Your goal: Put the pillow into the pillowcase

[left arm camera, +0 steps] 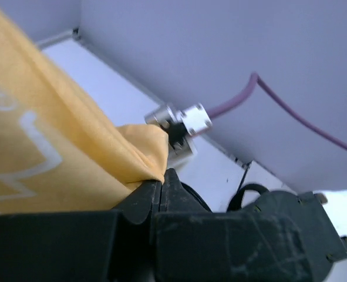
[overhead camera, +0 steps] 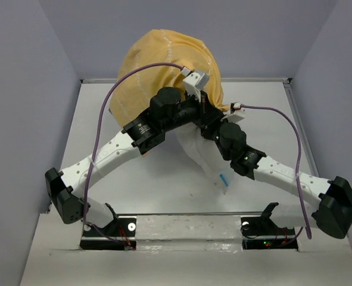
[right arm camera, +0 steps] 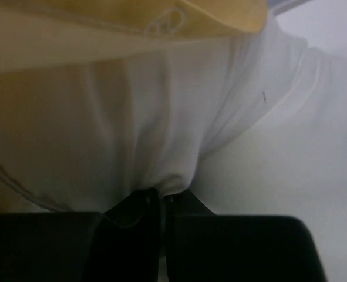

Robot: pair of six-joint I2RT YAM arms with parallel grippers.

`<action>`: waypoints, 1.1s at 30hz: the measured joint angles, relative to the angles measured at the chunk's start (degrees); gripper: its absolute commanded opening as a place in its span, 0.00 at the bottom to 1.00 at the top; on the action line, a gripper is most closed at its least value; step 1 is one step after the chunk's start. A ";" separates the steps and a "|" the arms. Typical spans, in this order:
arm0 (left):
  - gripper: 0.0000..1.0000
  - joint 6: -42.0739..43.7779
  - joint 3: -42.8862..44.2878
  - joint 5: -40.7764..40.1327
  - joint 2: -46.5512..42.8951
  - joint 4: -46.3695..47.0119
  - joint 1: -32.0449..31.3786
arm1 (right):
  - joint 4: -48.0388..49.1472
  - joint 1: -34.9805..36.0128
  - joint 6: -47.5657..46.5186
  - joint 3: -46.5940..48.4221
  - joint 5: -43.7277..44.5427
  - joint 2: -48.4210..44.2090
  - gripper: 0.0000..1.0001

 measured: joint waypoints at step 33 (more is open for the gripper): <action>0.80 -1.14 21.16 -14.01 22.67 -18.78 11.13 | 17.40 -34.42 41.53 -1.64 -70.95 21.55 0.25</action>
